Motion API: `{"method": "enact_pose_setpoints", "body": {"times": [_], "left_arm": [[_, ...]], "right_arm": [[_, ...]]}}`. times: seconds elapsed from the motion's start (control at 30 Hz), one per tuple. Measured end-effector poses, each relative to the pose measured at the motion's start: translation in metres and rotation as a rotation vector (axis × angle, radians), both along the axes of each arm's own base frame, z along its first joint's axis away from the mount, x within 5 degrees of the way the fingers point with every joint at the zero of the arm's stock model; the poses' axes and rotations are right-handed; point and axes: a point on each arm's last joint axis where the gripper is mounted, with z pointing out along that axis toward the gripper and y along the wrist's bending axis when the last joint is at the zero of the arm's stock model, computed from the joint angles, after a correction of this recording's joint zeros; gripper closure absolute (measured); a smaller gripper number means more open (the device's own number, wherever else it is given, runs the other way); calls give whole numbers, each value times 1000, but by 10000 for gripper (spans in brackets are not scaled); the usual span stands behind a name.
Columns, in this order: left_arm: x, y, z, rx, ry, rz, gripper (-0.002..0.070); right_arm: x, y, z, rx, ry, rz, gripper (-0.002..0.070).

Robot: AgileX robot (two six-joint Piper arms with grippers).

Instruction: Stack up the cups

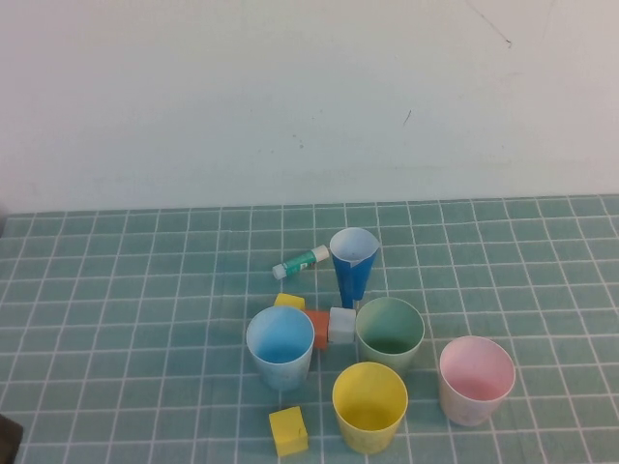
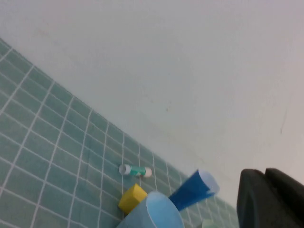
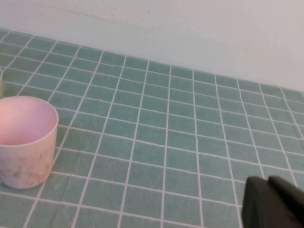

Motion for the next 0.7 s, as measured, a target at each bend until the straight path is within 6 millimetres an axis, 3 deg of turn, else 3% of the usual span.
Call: {"method": "enact_pose_setpoints", "body": {"times": [0.17,0.3,0.5,0.7], "left_arm": [[-5,-11,36,311,14,-153,678],[8,-13,56,577,190,-255,678],[47,-14,87,809,348,-359,678],[102,-45,110,961,449,-580,678]], "right_arm": [[0,0,0,0,0,0,679],[0,0,0,0,0,0,679],[0,0,0,0,0,0,679],[0,0,0,0,0,0,679]]}}
